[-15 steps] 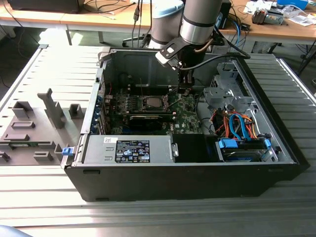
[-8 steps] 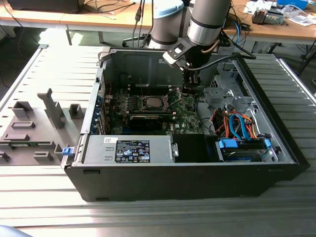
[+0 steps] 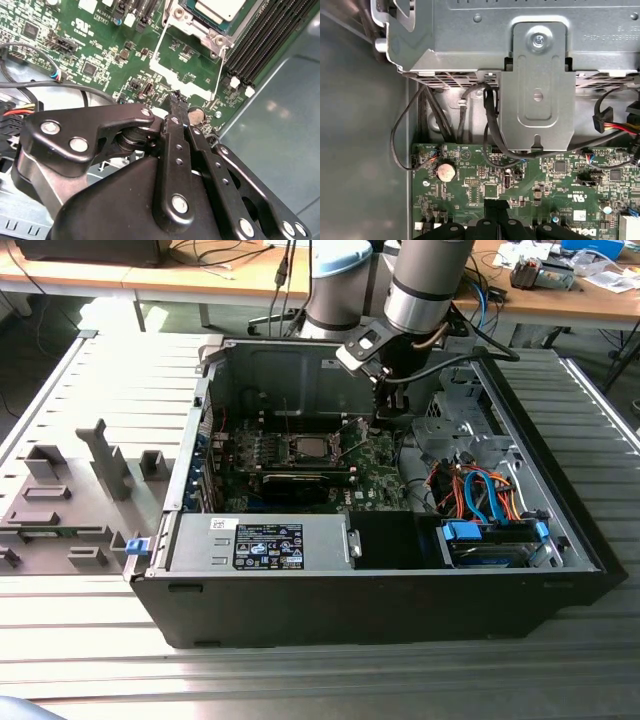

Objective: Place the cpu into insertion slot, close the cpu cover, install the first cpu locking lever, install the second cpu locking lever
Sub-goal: 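Close the cpu cover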

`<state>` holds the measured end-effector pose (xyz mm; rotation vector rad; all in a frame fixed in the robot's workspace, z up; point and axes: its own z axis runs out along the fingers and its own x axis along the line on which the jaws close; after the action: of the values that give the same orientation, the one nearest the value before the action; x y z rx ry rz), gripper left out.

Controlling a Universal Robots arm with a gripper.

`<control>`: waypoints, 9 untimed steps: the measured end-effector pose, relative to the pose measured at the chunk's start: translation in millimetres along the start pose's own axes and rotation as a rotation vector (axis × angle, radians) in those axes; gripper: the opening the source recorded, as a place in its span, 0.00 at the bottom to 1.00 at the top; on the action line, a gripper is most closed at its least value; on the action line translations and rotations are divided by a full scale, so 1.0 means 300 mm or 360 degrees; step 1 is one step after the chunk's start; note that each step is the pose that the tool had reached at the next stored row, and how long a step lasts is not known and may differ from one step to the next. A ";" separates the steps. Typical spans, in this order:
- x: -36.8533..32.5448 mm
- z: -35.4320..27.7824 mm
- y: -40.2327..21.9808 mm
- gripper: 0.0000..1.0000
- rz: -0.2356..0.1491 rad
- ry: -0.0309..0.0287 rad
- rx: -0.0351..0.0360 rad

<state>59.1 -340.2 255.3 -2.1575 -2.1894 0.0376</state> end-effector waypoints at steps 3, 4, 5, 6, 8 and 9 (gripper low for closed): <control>0.005 0.008 0.006 0.11 -0.0001 0.00018 0.0006; 0.009 0.017 0.014 0.11 -0.0001 0.00036 0.0014; 0.010 0.022 0.017 0.11 -0.0002 0.00038 0.0017; 0.011 0.025 0.018 0.11 -0.0001 0.00040 0.0019; 0.012 0.034 0.020 0.11 -0.0001 0.00049 0.0024; 0.012 0.037 0.020 0.11 -0.0001 0.00054 0.0025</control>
<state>64.3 -336.3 244.0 -2.1469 -2.1806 0.0509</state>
